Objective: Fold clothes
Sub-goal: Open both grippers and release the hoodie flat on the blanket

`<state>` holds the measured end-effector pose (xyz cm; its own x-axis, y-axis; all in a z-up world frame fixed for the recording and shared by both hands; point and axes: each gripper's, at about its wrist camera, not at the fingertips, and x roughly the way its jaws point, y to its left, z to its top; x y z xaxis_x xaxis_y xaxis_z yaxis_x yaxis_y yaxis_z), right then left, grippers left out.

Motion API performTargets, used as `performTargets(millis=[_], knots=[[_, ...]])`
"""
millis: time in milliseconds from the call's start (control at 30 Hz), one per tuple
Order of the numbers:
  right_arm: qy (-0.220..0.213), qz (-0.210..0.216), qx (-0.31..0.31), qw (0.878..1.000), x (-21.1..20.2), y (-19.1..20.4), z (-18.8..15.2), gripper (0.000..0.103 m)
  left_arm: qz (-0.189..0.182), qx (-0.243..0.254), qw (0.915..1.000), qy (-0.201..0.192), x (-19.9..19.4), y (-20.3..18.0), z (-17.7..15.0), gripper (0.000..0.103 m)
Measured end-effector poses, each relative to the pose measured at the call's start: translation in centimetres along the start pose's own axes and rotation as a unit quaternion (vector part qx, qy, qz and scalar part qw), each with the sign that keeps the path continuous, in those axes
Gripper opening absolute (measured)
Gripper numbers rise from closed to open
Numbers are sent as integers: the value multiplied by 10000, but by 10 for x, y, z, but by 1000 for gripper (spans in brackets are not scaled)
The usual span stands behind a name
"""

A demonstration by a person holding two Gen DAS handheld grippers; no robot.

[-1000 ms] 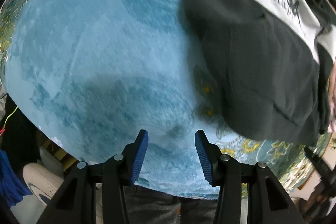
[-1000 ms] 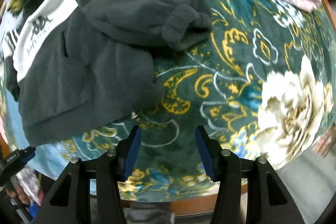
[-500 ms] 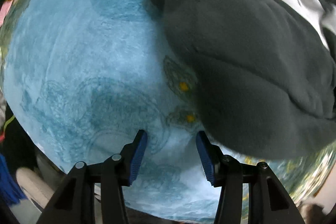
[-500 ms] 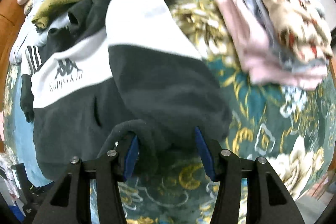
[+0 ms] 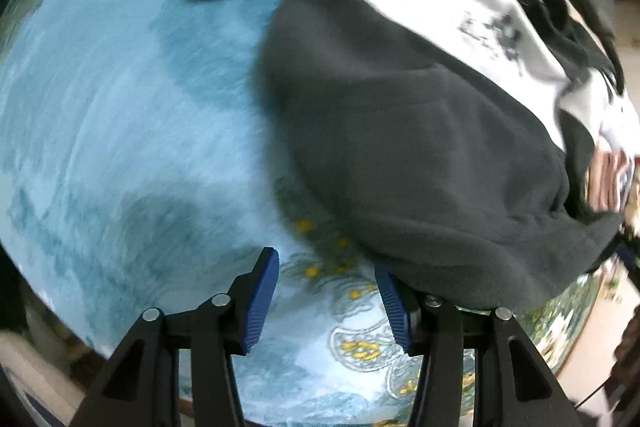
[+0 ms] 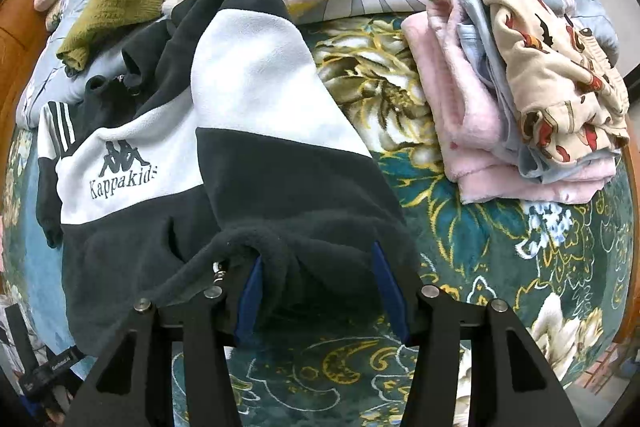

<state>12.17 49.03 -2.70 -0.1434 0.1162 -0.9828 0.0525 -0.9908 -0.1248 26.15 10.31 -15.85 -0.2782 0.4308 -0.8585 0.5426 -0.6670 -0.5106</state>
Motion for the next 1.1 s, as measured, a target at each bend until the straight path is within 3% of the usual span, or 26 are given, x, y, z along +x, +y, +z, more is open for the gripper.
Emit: performTargets(millis=[133, 233, 333, 433, 533, 600, 833, 933, 1000, 1100], knots=[[-10, 4, 27, 10000, 1, -1, 4, 54, -57, 12, 9997, -217, -7, -6, 12, 54], [-90, 115, 63, 9999, 0, -1, 11, 54, -410, -199, 9983, -356, -22, -2, 22, 54], [-133, 157, 81, 9998, 0, -1, 18, 54, -464, -187, 9969, -606, -37, -2, 34, 54], [-133, 190, 97, 9997, 0, 1, 23, 54, -700, -557, 9927, -805, -46, 7, 57, 57], [-137, 208, 85, 9997, 0, 3, 27, 54, -696, -827, 9903, -879, -50, 16, 78, 57], [-129, 218, 89, 9996, 1, 4, 29, 54, -269, -626, 9937, -888, -49, 27, 93, 58], [-15, 242, 164, 9996, 8, 1, 23, 54, 302, -159, 9990, -301, -17, 19, 48, 58], [62, 219, 171, 9996, 12, 0, 20, 54, 992, 32, 9949, -173, -4, 20, 39, 58], [138, 184, 133, 9996, 14, 1, 16, 54, 1325, -136, 9910, -163, -3, 31, 41, 58], [233, 147, 66, 9996, 15, 1, 6, 54, 1487, -318, 9877, -376, -17, 43, 50, 60]])
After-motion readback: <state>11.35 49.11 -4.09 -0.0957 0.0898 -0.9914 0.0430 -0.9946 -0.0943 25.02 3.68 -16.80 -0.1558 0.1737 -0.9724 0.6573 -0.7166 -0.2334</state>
